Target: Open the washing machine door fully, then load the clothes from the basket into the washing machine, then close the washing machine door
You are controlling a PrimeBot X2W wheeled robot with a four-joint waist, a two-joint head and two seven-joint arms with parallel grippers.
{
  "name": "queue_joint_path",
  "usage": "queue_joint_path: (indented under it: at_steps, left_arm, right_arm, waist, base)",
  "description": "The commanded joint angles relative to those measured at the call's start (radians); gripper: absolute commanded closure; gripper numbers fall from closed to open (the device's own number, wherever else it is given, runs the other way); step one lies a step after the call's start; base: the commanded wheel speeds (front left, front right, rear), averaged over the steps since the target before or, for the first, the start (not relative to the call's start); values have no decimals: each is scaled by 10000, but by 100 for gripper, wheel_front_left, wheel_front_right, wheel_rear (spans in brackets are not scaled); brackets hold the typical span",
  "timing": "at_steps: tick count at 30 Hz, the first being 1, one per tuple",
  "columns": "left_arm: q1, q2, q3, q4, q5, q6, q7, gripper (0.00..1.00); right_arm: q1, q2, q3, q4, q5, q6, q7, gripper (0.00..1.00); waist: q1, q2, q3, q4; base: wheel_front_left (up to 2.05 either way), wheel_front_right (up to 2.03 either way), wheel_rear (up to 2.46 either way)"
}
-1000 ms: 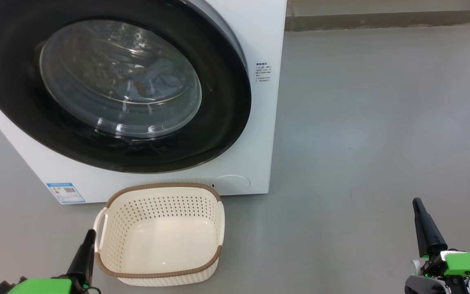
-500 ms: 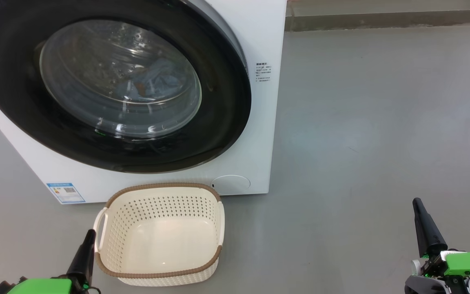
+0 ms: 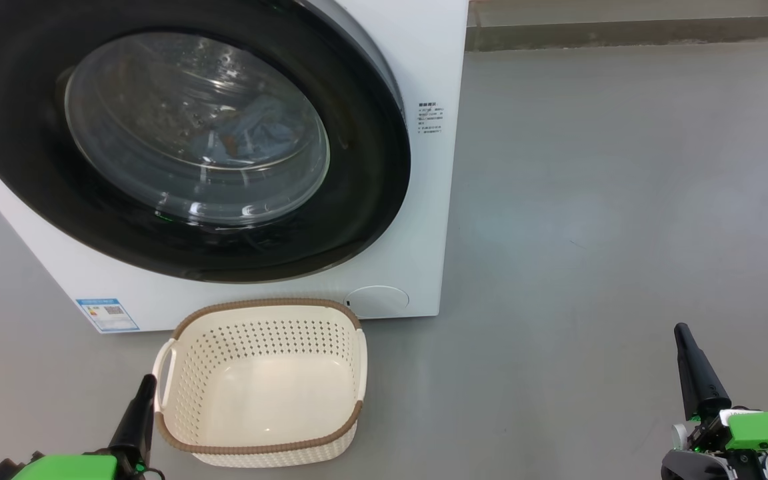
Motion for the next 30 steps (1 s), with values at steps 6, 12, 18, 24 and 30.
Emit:
queue_joint_path:
  at_steps: [6, 12, 18, 24, 30]
  left_arm:
    - [-480, 112, 355, -192, -75, 10, 51, 100]
    - [-480, 111, 356, -191, -74, 10, 52, 100]
    - [-480, 110, 357, -191, -73, 9, 52, 100]
    - [-480, 109, 358, -191, -72, 9, 53, 100]
    - [-480, 108, 359, -191, -72, 9, 54, 100]
  right_arm:
    - [-291, -57, 170, -309, 109, 12, 87, 100]
    - [-291, -57, 170, -309, 109, 12, 87, 100]
    - [-291, -57, 170, -309, 109, 12, 87, 100]
    - [-291, -57, 170, -309, 109, 12, 87, 100]
    - [-291, -57, 169, -309, 109, 12, 87, 100]
  waist:
    - [0, -1, 0, 0]
    - [0, -1, 0, 0]
    - [0, -1, 0, 0]
    - [0, -1, 0, 0]
    - [0, -1, 0, 0]
  base:
    - [0, 0, 0]
    - [0, 0, 0]
    - [0, 0, 0]
    - [0, 0, 0]
    - [0, 0, 0]
